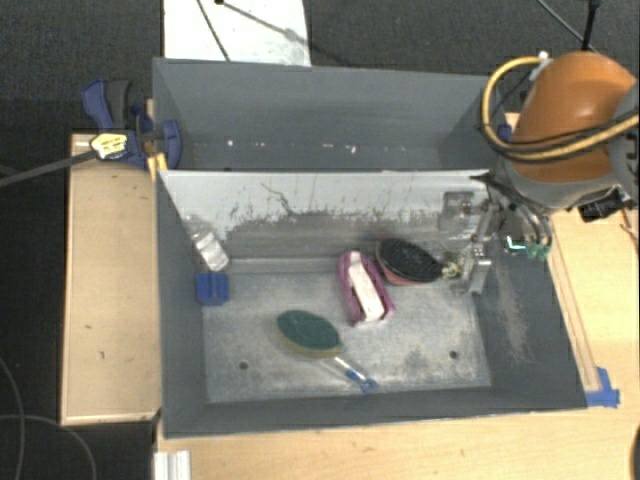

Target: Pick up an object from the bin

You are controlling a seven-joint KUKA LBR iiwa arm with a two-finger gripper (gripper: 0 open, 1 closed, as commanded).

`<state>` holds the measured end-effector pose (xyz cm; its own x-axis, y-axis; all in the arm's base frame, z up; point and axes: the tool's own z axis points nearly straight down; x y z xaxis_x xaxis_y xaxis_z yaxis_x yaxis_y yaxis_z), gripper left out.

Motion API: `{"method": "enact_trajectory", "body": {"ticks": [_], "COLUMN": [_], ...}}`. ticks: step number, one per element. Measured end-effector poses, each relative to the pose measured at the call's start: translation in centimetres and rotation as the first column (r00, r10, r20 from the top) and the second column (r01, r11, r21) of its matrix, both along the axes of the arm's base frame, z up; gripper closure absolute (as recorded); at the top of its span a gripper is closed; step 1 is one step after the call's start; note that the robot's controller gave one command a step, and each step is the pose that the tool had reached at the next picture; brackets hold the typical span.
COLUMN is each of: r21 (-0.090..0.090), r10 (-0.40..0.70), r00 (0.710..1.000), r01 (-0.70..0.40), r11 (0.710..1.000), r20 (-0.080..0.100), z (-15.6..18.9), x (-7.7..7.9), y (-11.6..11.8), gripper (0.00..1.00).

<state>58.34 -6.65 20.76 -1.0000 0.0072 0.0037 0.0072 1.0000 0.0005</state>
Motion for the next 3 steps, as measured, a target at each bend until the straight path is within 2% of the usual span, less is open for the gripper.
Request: {"method": "enact_trajectory", "body": {"ticks": [1,2,3], "r21": [-0.001,-0.001,-0.002], "r10": [-0.109,-0.142,-0.222], "r00": [0.994,0.990,0.975], "r01": [0.109,0.142,0.222], "r11": [0.994,0.990,0.975], "r20": [0.008,0.009,0.009], "z": [-12.9,-13.6,-13.6], "x": [0.3,0.8,1.0], "y": [-2.3,2.2,3.8], "gripper": [0.00,0.00,0.00]}}
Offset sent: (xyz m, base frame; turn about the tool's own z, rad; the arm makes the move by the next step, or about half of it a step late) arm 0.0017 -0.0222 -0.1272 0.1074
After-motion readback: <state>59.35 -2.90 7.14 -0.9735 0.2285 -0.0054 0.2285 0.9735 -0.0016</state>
